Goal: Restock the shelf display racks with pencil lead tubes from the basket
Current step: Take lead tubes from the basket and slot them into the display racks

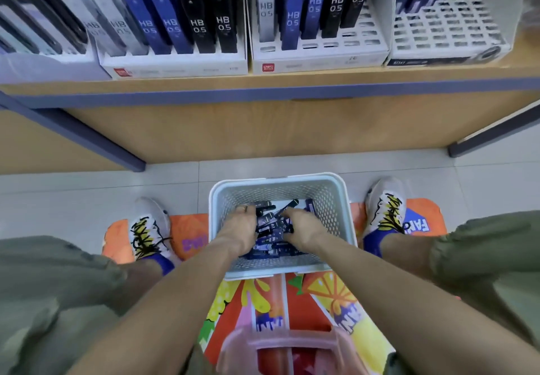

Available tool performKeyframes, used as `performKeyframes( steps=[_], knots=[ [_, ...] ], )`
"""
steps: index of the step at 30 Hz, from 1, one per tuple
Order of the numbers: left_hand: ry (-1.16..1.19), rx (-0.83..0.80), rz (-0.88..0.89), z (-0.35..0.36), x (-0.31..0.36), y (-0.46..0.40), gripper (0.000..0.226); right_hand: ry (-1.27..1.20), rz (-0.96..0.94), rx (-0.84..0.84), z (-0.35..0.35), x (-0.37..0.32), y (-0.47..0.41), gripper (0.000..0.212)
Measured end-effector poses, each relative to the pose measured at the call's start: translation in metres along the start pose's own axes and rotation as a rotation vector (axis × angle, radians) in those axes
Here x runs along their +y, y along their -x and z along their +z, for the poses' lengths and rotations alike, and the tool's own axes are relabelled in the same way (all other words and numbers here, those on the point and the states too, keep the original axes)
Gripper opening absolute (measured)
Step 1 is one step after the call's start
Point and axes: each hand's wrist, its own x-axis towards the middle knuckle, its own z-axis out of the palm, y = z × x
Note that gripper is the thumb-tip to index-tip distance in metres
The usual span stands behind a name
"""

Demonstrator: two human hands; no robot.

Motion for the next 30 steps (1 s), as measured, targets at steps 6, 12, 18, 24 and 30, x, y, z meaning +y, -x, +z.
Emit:
performKeyframes(
  steps=[6, 12, 18, 24, 30],
  knots=[
    [-0.087, 0.058, 0.037, 0.024, -0.006, -0.024, 0.085, -0.006, -0.015, 0.014, 0.018, 0.001, -0.029, 0.068],
    [-0.118, 0.058, 0.036, 0.031, -0.003, -0.037, 0.089, -0.032, -0.042, 0.037, 0.030, 0.001, -0.055, 0.076],
    [-0.111, 0.088, 0.048, 0.033, -0.006, -0.046, 0.077, 0.048, -0.051, 0.005, 0.036, -0.002, -0.070, 0.064],
    [-0.117, 0.058, 0.083, 0.036, -0.010, -0.042, 0.061, 0.131, -0.046, -0.025, 0.038, -0.004, -0.079, 0.046],
    [-0.080, 0.028, 0.044, 0.037, -0.011, -0.040, 0.058, 0.193, -0.072, 0.011, 0.035, -0.004, -0.078, 0.041]
  ],
)
